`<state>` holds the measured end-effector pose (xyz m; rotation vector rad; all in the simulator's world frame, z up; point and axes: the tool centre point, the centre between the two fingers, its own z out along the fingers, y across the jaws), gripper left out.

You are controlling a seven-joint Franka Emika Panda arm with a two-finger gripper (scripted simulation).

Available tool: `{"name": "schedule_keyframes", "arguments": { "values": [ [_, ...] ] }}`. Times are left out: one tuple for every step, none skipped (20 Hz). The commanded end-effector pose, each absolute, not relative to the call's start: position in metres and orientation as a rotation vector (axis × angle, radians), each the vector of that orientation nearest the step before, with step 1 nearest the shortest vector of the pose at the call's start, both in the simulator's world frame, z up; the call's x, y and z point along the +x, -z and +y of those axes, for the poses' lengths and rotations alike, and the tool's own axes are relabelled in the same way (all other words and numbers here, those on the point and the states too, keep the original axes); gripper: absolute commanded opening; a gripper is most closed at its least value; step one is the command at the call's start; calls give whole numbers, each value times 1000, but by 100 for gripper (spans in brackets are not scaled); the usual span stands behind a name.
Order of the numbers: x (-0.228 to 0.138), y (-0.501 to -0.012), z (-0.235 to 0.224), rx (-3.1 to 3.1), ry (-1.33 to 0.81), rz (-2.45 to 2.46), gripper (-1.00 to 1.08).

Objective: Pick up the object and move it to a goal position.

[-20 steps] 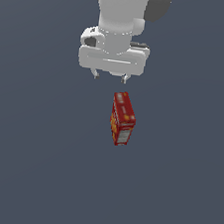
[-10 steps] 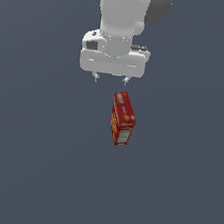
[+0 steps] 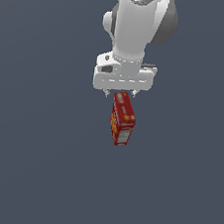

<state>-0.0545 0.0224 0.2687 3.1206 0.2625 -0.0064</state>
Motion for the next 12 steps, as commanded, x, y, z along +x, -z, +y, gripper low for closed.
{"name": "schedule_keyframes", "arguments": {
  "values": [
    [-52, -256, 33, 3120, 3, 320, 100],
    [-52, -252, 36, 3119, 2, 338, 100],
    [-52, -249, 39, 3119, 1, 352, 100],
    [-51, -247, 41, 3119, 1, 364, 100],
    [-51, -245, 43, 3118, 1, 373, 100],
    [-51, -243, 44, 3118, 0, 379, 100],
    [-51, -242, 44, 3118, 0, 383, 100],
    [-51, -242, 45, 3118, 0, 384, 100],
    [-51, -243, 44, 3118, 2, 378, 100],
    [-51, -243, 44, 3118, 2, 378, 100],
    [-51, -242, 44, 3118, 2, 378, 100],
    [-51, -240, 44, 3118, 2, 378, 100]
  ]
}}
